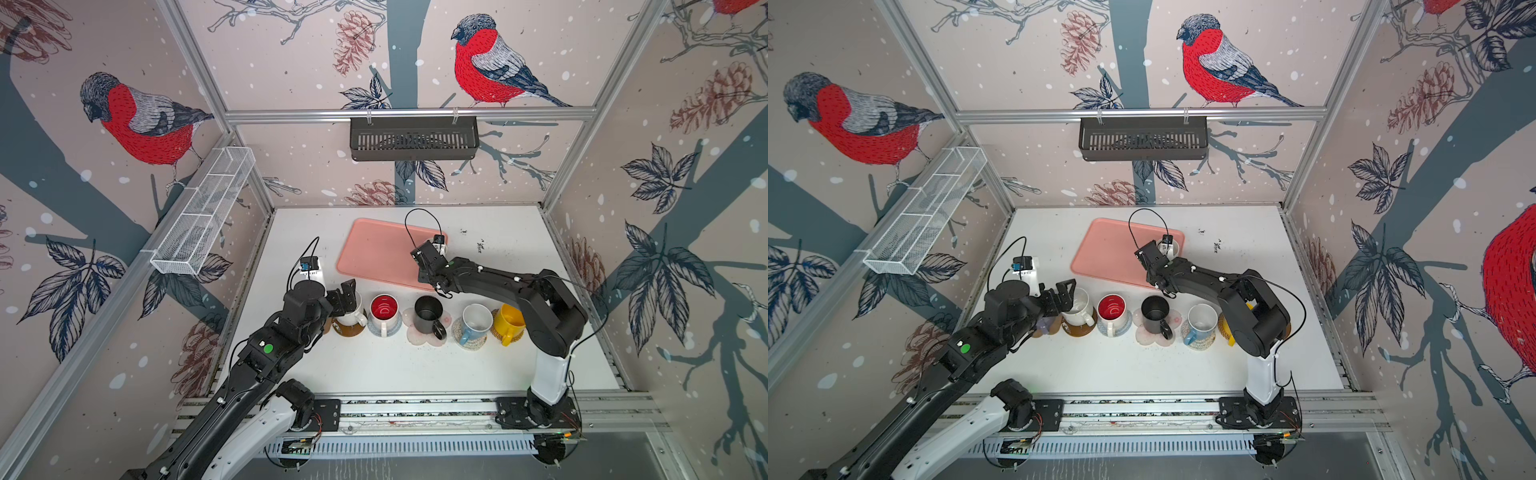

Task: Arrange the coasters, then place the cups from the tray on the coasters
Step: 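Close the right gripper on the white mug's handle and lift it, then carry the white mug with the right gripper toward the brown coaster past the yellow mug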

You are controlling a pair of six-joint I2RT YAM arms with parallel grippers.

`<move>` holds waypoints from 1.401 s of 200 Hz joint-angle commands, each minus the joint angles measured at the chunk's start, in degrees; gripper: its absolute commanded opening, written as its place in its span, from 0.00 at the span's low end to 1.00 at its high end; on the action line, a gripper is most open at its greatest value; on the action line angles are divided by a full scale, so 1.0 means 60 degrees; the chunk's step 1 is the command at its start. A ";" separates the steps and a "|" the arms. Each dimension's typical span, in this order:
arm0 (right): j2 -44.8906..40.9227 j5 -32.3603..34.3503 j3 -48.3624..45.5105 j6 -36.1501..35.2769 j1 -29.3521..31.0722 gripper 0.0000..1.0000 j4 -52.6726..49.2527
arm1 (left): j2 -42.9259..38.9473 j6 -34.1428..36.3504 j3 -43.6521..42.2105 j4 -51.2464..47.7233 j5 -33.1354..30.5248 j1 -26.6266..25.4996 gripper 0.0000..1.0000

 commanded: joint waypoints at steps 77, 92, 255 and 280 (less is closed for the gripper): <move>-0.0445 -0.0677 0.0025 -0.0972 -0.0056 0.00 0.0748 | 0.0106 0.0119 -0.0028 0.0124 -0.0067 0.0024 0.95; -0.0492 -0.0793 0.0061 -0.1268 -0.0052 0.00 0.0808 | 0.0159 0.0201 -0.0045 0.0142 0.0008 0.0018 0.95; -0.1349 -0.0129 -0.0603 -0.1649 -0.0103 0.00 0.1465 | 0.0901 0.0581 0.0166 0.0440 0.0407 0.0020 0.95; -0.1683 -0.0159 -0.0587 -0.1679 -0.0196 0.00 0.1101 | 0.1326 0.0698 0.0398 0.0679 0.0878 0.0027 0.95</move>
